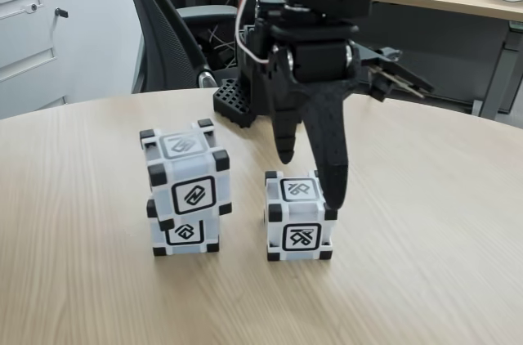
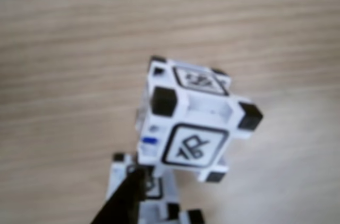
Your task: Stack cubes from left to right.
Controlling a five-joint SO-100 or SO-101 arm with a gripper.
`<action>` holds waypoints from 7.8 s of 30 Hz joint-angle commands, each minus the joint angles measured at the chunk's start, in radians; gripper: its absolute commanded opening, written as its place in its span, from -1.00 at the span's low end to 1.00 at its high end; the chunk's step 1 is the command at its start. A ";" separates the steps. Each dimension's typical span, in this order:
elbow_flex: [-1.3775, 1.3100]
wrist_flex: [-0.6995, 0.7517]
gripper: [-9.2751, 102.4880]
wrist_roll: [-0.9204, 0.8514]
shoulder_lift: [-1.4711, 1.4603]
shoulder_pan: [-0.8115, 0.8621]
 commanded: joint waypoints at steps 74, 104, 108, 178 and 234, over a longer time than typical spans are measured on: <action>-0.026 0.005 -0.84 -0.020 0.436 -0.021; -0.009 0.005 -0.84 -0.255 0.436 0.333; -0.008 0.005 -0.84 -0.252 0.434 0.359; -0.009 0.005 -0.27 -0.164 0.247 0.170; -0.008 -0.005 -0.83 -0.038 0.235 0.126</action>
